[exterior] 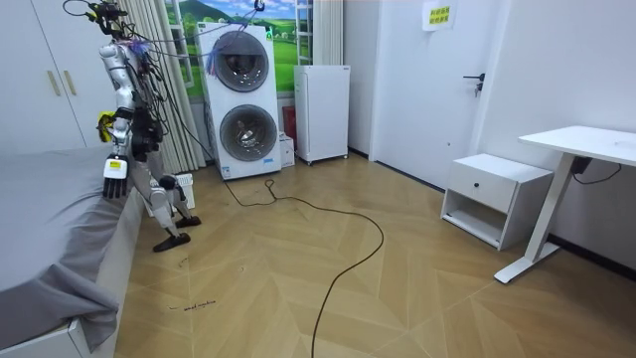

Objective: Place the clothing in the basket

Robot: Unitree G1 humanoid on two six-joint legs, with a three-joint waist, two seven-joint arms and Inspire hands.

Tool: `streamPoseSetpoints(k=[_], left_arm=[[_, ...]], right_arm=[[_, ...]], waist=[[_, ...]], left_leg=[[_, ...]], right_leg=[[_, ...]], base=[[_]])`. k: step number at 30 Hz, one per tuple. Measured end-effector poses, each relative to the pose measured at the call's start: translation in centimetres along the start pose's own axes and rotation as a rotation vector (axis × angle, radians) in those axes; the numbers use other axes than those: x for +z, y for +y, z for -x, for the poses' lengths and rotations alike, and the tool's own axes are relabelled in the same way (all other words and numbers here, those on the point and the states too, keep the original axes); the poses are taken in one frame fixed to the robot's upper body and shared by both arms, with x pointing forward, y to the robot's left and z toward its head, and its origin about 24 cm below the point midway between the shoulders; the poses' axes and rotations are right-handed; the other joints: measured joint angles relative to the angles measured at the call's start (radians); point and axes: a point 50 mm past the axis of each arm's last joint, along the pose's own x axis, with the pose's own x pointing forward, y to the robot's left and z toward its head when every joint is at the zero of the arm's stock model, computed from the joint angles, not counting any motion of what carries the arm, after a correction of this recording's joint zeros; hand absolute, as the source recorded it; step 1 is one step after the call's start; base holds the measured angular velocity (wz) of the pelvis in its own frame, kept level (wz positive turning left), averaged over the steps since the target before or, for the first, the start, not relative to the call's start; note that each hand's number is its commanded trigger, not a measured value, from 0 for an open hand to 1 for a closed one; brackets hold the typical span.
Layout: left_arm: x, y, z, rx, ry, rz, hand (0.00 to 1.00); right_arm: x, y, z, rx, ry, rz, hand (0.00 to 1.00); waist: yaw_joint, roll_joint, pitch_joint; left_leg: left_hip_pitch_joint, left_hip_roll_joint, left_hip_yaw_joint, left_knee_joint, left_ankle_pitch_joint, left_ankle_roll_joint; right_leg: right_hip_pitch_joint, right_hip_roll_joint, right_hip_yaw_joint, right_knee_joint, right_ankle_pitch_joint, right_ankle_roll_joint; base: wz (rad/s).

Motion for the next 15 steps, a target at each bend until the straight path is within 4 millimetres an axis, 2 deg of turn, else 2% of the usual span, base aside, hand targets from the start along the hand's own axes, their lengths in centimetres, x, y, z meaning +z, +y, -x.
streamPoseSetpoints(k=[3,7,15], left_arm=[[-0.2,0.1,0.0,0.015,0.019,-0.003,0.0],[-0.7,0.2,0.1,0.023,0.042,-0.007,0.0],[-1.8,0.4,0.3,0.025,0.077,-0.036,0.0]], right_arm=[[-1.2,-1.0,0.4,-0.042,0.036,-0.007,1.0],[-1.6,-2.1,0.4,-0.088,0.051,-0.023,1.0],[-1.6,-3.3,0.3,-0.137,0.058,-0.051,1.0]], waist=[[-0.009,0.0,0.0014],[-0.021,0.009,0.0083],[-0.024,0.024,0.0081]], left_leg=[[0.006,0.007,0.022,-0.002,-0.002,0.003],[0.017,0.01,0.048,-0.009,-0.004,0.001],[0.024,0.02,0.083,-0.013,-0.015,-0.005]], right_leg=[[0.0,0.003,0.011,-0.004,0.01,-0.002],[-0.003,0.008,0.035,-0.004,0.01,-0.002],[-0.016,0.017,0.075,-0.005,0.011,-0.004]], base=[[-0.17],[-0.17],[-0.15]])
